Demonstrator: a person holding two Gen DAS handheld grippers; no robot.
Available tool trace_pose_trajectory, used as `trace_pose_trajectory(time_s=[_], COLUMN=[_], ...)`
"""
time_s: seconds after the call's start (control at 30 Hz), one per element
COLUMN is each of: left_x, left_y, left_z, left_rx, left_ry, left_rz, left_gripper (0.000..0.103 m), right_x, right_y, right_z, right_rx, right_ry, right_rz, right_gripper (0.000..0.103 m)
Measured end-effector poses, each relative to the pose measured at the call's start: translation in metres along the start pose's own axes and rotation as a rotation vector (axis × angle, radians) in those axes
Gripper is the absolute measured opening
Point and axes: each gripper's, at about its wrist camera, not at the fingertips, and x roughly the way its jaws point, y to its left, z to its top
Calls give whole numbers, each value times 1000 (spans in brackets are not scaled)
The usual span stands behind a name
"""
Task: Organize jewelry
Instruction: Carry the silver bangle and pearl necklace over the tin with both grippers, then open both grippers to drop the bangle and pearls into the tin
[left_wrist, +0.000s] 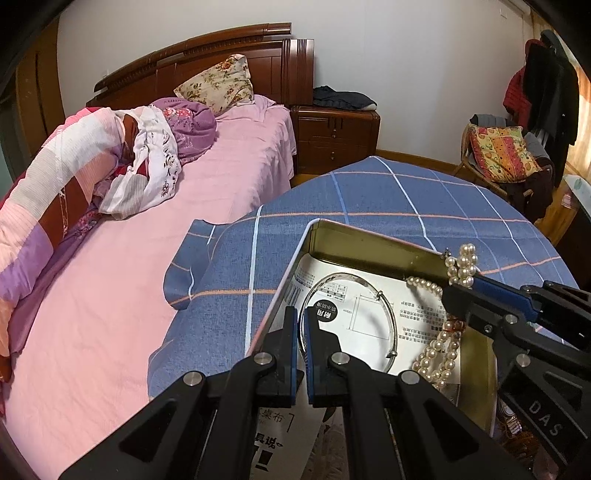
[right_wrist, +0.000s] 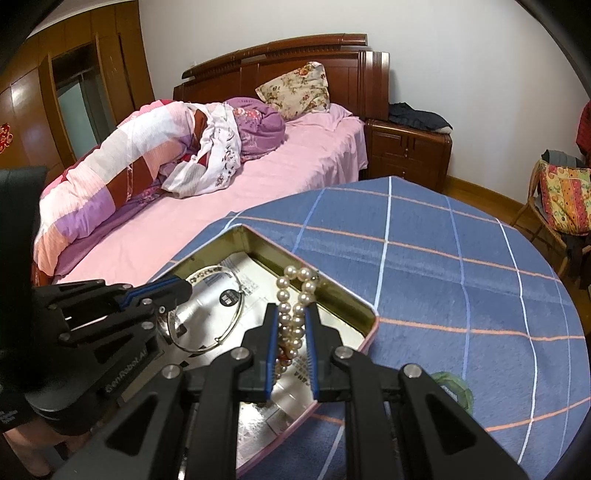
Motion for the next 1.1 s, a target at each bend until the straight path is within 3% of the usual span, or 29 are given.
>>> trace_pose_trajectory(time_s=[0.73,0.8,0.83,0.9,0.97,1.0,1.07,1.1], left_x=[-2,-5,-5,-8,-12,-15,-23,-29], left_y=[-6,-8,-9,-9,-8,-8,-10,-12], left_z=[0,0,1,1,1,1,0,-1], left_rx=[27,33,32,27,21,16,18,27], left_ry=[8,5,5,5,-9,-16,-43,-63], left_rz=[-6,-5,-1,8,6,-9,11,19], left_gripper=[6,7,7,15,42,48,70,72], right_x=[7,5,4,0,-3,-6,-13,-17], right_y=[0,-1,-2,-4,-4,-5,-10,-13], right_z=[-2,-2,-2,-2,-3,-4,-6,-8], right_rx=[6,10,13,21,13,12,16,12], right_ry=[24,18,15,5,6,7,7,6], right_rz=[3,5,8,15,0,-2,-3,-8], right_gripper=[22,37,56,61,61,61,61,61])
